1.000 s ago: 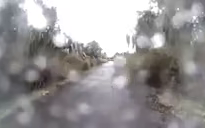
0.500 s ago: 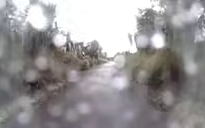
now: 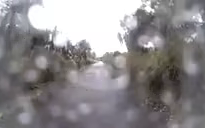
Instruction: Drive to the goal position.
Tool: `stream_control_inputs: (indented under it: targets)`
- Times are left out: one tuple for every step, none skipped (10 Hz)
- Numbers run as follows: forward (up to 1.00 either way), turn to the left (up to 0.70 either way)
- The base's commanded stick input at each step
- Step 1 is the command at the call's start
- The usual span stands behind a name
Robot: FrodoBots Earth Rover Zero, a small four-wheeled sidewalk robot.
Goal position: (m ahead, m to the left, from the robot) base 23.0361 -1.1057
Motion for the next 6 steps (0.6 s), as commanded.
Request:
stream_control_inputs:
  targets:
    - [1.00,0.00]
    - [1.00,0.00]
    - [1.00,0.00]
    - [1.00,0.00]
    - [1.00,0.00]
    - [1.00,0.00]
